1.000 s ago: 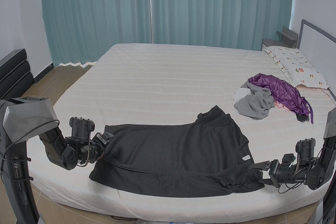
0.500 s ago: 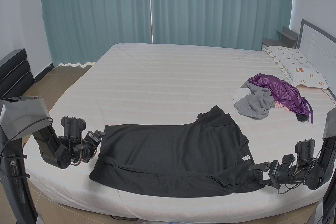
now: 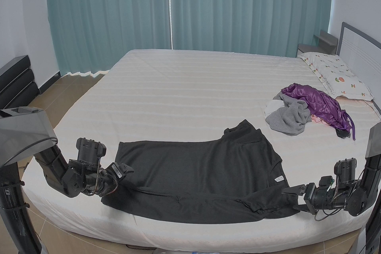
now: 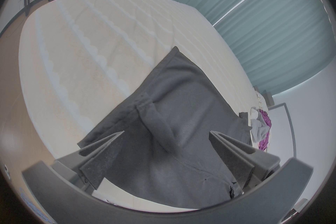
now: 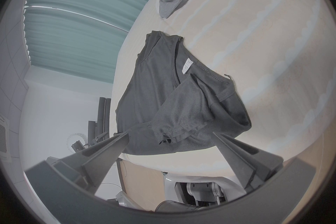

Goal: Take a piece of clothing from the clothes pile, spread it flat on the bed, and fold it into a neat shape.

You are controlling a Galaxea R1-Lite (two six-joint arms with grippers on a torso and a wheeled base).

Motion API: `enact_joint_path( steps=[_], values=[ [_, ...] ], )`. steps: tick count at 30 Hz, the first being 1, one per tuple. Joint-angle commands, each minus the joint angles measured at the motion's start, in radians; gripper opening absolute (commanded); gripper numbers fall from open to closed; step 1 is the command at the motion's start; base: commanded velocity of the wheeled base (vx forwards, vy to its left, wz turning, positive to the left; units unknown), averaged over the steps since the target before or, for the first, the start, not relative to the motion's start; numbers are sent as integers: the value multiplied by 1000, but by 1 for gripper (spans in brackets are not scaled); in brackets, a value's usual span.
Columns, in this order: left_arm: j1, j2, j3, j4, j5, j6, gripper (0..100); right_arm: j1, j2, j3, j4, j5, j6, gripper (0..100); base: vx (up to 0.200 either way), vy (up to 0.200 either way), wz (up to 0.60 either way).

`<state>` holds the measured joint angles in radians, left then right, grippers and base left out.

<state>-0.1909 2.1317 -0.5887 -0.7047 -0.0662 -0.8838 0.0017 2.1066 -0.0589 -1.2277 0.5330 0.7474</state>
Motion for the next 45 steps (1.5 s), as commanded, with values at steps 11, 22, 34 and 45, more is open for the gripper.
enact_joint_path(
  steps=[11, 22, 34, 45],
  values=[
    [-96, 5, -132, 189, 6, 63, 100, 15, 95, 59, -171, -2, 0, 100, 0, 0, 0],
    [-90, 36, -148, 188, 51, 65, 100, 18, 98, 59, -193, -4, 29, 100, 0, 0, 0],
    [-84, 31, -149, 202, 62, 72, 100, 18, 99, 59, -194, -4, 29, 100, 0, 0, 0],
    [-78, 79, -200, 225, 103, 97, 100, 18, 99, 59, -194, -4, 29, 100, 0, 0, 0]
  ],
)
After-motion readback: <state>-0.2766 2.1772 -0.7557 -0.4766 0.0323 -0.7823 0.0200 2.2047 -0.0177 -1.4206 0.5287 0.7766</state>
